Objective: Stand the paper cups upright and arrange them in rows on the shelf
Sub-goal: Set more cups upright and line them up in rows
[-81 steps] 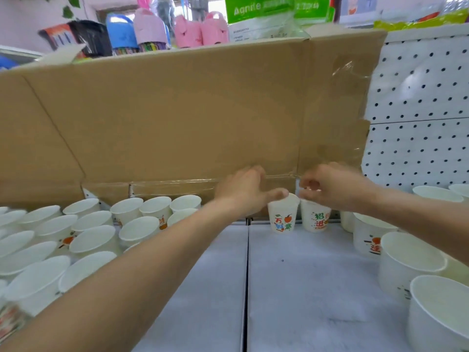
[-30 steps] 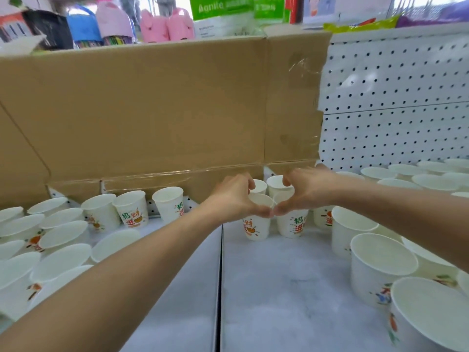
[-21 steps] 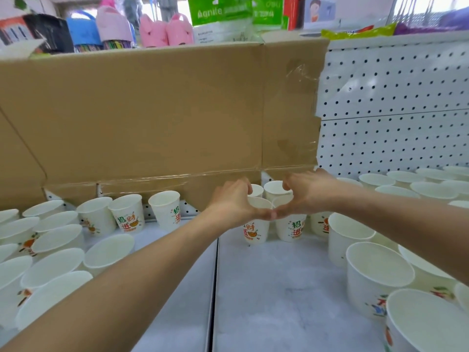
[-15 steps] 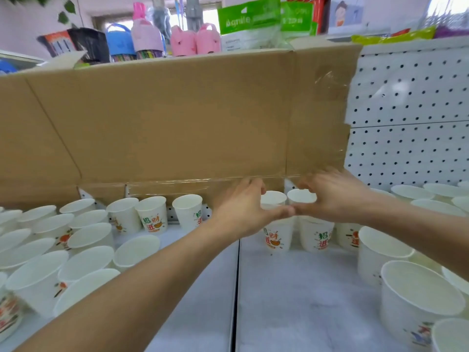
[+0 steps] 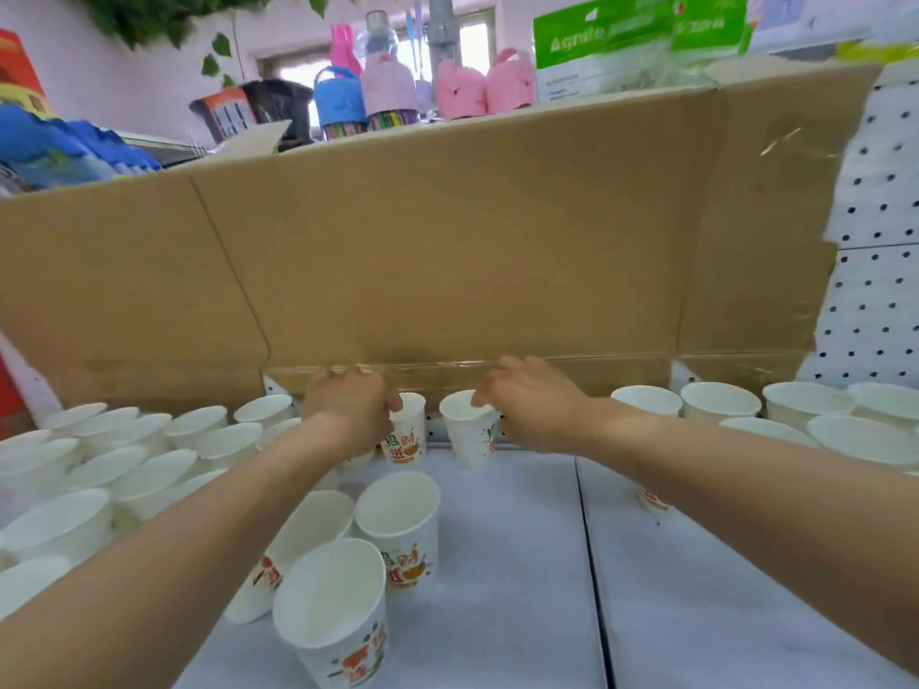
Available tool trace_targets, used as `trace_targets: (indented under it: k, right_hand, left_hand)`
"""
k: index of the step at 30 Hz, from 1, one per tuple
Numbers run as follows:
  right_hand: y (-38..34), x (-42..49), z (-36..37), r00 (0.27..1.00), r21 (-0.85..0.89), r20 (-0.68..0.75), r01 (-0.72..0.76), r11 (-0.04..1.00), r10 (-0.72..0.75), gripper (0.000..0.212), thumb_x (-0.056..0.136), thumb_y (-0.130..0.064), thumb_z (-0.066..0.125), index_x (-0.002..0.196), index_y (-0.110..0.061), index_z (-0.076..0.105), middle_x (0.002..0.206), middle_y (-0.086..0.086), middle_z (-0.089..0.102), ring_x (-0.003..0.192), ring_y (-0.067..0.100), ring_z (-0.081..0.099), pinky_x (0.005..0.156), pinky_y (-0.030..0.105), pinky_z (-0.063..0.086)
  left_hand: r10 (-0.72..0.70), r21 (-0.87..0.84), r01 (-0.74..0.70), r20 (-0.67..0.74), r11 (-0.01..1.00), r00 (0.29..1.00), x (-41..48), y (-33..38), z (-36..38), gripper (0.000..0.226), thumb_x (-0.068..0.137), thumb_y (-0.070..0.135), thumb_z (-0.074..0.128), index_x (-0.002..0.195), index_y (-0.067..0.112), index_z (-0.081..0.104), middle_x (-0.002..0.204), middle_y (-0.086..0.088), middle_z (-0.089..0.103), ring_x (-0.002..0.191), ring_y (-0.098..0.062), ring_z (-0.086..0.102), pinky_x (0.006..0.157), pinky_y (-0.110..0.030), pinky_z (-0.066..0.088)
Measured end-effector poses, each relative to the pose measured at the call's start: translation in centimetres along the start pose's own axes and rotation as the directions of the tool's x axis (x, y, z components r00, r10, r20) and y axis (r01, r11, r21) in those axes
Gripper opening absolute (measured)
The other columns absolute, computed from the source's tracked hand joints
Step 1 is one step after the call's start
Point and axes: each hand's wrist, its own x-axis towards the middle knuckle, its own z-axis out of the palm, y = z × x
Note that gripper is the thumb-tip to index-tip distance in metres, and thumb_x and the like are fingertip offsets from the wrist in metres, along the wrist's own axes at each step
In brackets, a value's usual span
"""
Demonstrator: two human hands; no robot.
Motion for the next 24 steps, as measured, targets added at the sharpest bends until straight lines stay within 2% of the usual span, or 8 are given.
trace_targets:
  k: [3, 5, 8, 10, 12, 16, 21, 24]
  right_hand:
    - [-0.5, 1.1, 0.8, 0.999, -0.024, -0.037, -0.011, 1.000, 0.010, 0.017, 0.085, -0.014, 0.056, 0.093, -0.024, 0.067, 0.091, 0.000, 0.058, 0.101, 0.025, 0.052, 0.071, 0.031, 0.028]
    - [-0.6, 0.8, 0.5, 0.998, -0.005, -0.056, -0.018, 1.000, 0.017, 0.013, 0.086, -0.017, 0.056, 0.087, -0.023, 0.067, 0.084, 0.001, 0.051, 0.092, 0.027, 0.053, 0.069, 0.030, 0.028]
    - [-0.2, -1.5, -2.0, 0.995, 0.096, -0.092, -0.037, 0.995, 0.046, 0.013, 0.089, -0.023, 0.056, 0.090, -0.024, 0.069, 0.093, 0.002, 0.057, 0.089, 0.026, 0.052, 0.065, 0.031, 0.037]
    - [1.0, -4.2, -4.3, 0.990, 0.161, -0.128, -0.037, 0.986, 0.058, 0.013, 0.090, -0.025, 0.057, 0.092, -0.023, 0.070, 0.093, 0.000, 0.061, 0.093, 0.022, 0.053, 0.068, 0.035, 0.047]
    - [2.6, -7.7, -6.5, 0.985, 0.183, -0.159, -0.040, 0.982, 0.069, 0.013, 0.091, -0.024, 0.060, 0.094, -0.022, 0.072, 0.089, -0.004, 0.062, 0.088, 0.018, 0.055, 0.072, 0.037, 0.048]
    - [5.3, -15.1, -9.4, 0.988, 0.183, -0.100, -0.101, 0.978, 0.120, 0.009, 0.087, -0.022, 0.066, 0.088, -0.024, 0.075, 0.075, -0.014, 0.057, 0.068, 0.003, 0.050, 0.066, 0.032, 0.046]
    - [5.8, -21.8, -10.3, 0.987, 0.144, 0.007, -0.159, 0.977, 0.160, 0.005, 0.085, -0.028, 0.068, 0.084, -0.028, 0.073, 0.073, -0.016, 0.059, 0.066, 0.002, 0.053, 0.062, 0.020, 0.043]
    - [6.1, -23.3, -10.3, 0.990, 0.109, -0.037, -0.131, 0.985, 0.135, 0.009, 0.088, -0.028, 0.065, 0.089, -0.024, 0.074, 0.079, -0.010, 0.061, 0.072, 0.011, 0.055, 0.067, 0.032, 0.048]
  left_hand:
    - [0.058, 0.062, -0.055, -0.049, 0.997, 0.997, 0.2, 0.1, 0.3, 0.014, 0.087, 0.026, 0.059, 0.082, 0.039, 0.062, 0.105, 0.011, 0.069, 0.100, -0.013, 0.059, 0.087, -0.033, 0.029]
    - [0.088, 0.031, -0.086, -0.076, 0.996, 0.993, 0.1, 0.4, -0.2, 0.011, 0.089, 0.030, 0.060, 0.089, 0.039, 0.066, 0.106, 0.012, 0.070, 0.099, -0.013, 0.060, 0.089, -0.033, 0.030]
    - [0.092, -0.131, -0.106, -0.107, 0.986, 0.990, -1.1, 1.4, -1.7, 0.015, 0.090, 0.034, 0.063, 0.102, 0.037, 0.071, 0.108, 0.012, 0.070, 0.099, -0.015, 0.061, 0.090, -0.033, 0.036]
    - [0.101, -0.241, -0.148, -0.195, 0.959, 0.976, -2.9, 2.6, -3.3, 0.013, 0.087, 0.032, 0.067, 0.098, 0.035, 0.073, 0.100, 0.013, 0.072, 0.091, -0.015, 0.064, 0.082, -0.031, 0.046]
    - [0.115, -0.328, -0.201, -0.263, 0.923, 0.958, -4.9, 4.4, -5.0, 0.012, 0.084, 0.030, 0.070, 0.094, 0.032, 0.076, 0.092, 0.013, 0.073, 0.084, -0.013, 0.065, 0.074, -0.032, 0.053]
    - [0.185, -0.460, -0.308, -0.294, 0.833, 0.938, -8.4, 9.3, -7.2, 0.006, 0.080, 0.031, 0.075, 0.086, 0.033, 0.076, 0.084, 0.015, 0.071, 0.078, -0.007, 0.063, 0.070, -0.028, 0.052]
    - [0.356, -0.452, -0.433, -0.248, 0.780, 0.901, -11.1, 15.5, -6.8, 0.006, 0.081, 0.036, 0.072, 0.086, 0.033, 0.076, 0.083, 0.015, 0.069, 0.079, -0.005, 0.062, 0.075, -0.033, 0.052]
    - [0.385, -0.398, -0.469, -0.275, 0.789, 0.881, -11.6, 17.3, -6.4, 0.008, 0.083, 0.037, 0.071, 0.087, 0.033, 0.075, 0.084, 0.014, 0.068, 0.079, -0.007, 0.061, 0.079, -0.035, 0.049]
